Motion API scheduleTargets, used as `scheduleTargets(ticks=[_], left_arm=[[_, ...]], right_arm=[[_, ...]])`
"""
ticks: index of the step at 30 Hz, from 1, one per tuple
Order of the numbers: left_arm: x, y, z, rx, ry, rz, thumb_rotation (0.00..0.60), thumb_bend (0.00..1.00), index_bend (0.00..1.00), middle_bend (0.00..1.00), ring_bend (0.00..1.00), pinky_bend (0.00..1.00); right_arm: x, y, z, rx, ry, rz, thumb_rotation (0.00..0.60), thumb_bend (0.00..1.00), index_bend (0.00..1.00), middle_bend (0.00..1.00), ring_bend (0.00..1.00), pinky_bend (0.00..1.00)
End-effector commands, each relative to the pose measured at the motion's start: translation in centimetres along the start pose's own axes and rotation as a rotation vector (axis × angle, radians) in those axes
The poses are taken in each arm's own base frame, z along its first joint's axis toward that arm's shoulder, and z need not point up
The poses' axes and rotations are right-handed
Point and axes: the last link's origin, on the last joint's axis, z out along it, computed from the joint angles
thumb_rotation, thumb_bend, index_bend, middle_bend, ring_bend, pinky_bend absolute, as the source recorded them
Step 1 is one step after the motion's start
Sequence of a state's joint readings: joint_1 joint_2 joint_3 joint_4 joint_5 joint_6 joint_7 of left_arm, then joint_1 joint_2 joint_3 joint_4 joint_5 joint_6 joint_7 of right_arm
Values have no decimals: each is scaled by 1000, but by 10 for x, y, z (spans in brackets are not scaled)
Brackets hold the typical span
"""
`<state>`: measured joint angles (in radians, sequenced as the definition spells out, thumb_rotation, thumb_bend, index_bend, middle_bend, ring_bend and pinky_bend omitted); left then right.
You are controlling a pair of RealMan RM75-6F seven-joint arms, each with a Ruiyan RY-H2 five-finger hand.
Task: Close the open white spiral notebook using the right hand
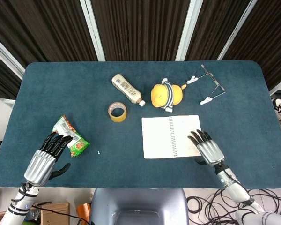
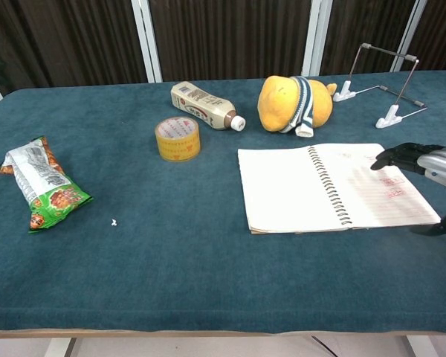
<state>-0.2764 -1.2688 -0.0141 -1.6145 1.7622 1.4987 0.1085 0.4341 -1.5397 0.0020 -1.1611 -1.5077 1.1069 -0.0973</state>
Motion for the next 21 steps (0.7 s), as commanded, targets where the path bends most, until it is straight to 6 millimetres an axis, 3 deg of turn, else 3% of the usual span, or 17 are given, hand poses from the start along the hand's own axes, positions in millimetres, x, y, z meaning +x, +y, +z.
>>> scheduleTargets(ticks=[1, 21], left_arm=[[0, -1, 0, 3, -2, 0, 600, 241, 120, 159, 123, 95], [0, -2, 0, 1, 1, -11, 600, 241, 119, 158, 120, 92]], right_arm=[[-2, -2, 6, 5, -1, 10, 600, 114, 175, 76, 5, 134], [-8, 3, 13, -18, -28, 10, 600, 114, 176, 76, 6, 135]])
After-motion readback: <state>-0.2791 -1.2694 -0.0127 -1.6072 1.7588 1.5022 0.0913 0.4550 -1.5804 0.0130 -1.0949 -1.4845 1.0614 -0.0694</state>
